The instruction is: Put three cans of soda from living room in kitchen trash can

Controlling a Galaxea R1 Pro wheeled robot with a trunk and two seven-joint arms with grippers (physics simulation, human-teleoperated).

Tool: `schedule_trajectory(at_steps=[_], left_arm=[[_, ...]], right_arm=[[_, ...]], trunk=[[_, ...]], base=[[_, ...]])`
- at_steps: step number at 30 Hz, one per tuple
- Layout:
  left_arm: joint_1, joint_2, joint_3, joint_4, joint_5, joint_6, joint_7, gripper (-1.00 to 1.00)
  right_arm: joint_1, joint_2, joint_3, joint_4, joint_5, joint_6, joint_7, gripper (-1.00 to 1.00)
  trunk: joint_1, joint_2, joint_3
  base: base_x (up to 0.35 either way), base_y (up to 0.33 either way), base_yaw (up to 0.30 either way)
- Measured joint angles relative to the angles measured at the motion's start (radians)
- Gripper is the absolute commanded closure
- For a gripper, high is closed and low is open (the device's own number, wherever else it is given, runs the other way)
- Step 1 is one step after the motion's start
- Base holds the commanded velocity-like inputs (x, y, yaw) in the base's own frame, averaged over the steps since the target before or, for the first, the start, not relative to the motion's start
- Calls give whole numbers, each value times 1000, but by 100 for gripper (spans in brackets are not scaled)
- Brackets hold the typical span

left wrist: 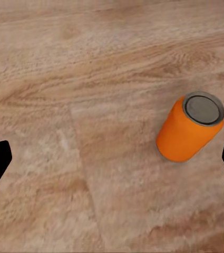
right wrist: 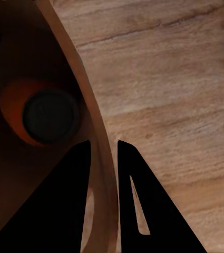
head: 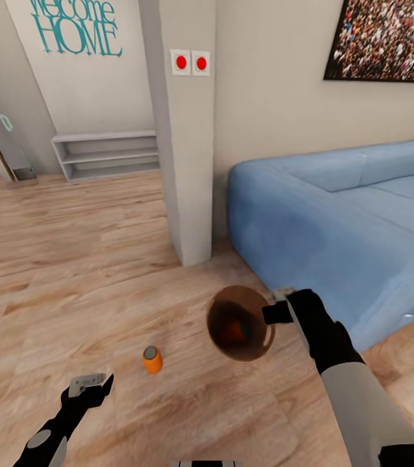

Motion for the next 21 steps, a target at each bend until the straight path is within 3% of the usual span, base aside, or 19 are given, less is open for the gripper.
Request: schedule_trajectory(at_steps=[2,5,8,21], left_arm=[[0,-1,0,2,0,-1,0,-100],[0,0,0,3,0,-2,0,-100],[0,-1,0,3,0,-2,0,-100],[1,-2,-9,12,-1,-3,0,-100]], right_arm=[[52,3,0,-94,0,-1,5,100],[71,1,-1,-152,-16,0,8,100],[77,0,-2,-191,1,-3,9,100],[94,0,0,-221,-5,-1,10,100]], trunk=[[0,0,0],[0,0,0],[0,0,0],[0,0,0]], base=[[324,0,-1],[324,0,0],[324,0,0],[287,0,0]])
